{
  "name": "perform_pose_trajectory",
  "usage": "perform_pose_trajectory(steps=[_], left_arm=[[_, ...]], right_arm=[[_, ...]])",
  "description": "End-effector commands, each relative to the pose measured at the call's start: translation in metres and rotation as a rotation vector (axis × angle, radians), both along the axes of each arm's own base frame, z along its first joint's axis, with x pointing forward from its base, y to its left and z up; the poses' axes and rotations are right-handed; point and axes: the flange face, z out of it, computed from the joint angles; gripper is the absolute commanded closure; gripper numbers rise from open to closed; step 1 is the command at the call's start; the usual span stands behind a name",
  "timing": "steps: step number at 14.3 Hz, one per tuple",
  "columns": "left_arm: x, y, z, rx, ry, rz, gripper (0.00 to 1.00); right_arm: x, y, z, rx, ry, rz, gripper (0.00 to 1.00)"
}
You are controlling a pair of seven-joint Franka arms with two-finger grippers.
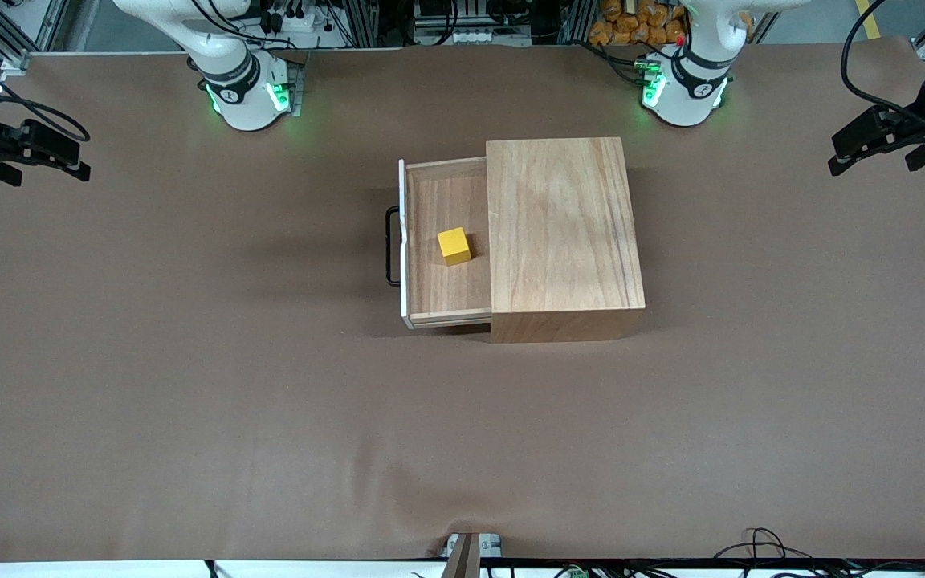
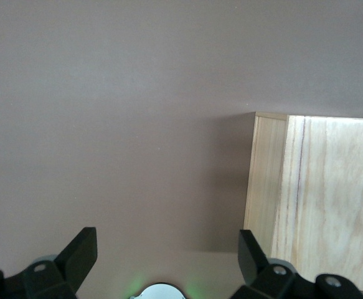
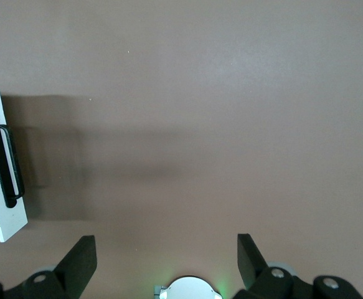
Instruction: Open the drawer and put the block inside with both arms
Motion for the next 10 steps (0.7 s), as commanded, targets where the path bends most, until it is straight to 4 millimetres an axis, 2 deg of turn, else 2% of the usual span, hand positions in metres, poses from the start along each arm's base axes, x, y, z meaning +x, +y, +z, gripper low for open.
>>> perform_pose_trajectory(steps=[1,4,10], left_arm=[[-0.005,-0.002,0.007,-0.012,-0.005,0.005,0.0],[-0.004,0.0,0.007,-0.013,-0.004,0.005,0.0],[-0.004,0.002,0.007,-0.013,-0.006,0.005,0.0]], right_arm=[[-0.005,-0.003,0.011,-0.007,0.007,-0.007,0.0],[-0.006,-0.014,0.018,-0.008,-0.001,-0.022,0.0],[-0.006,-0.016,0.017,-0.025,0.002,-0.026,0.0]])
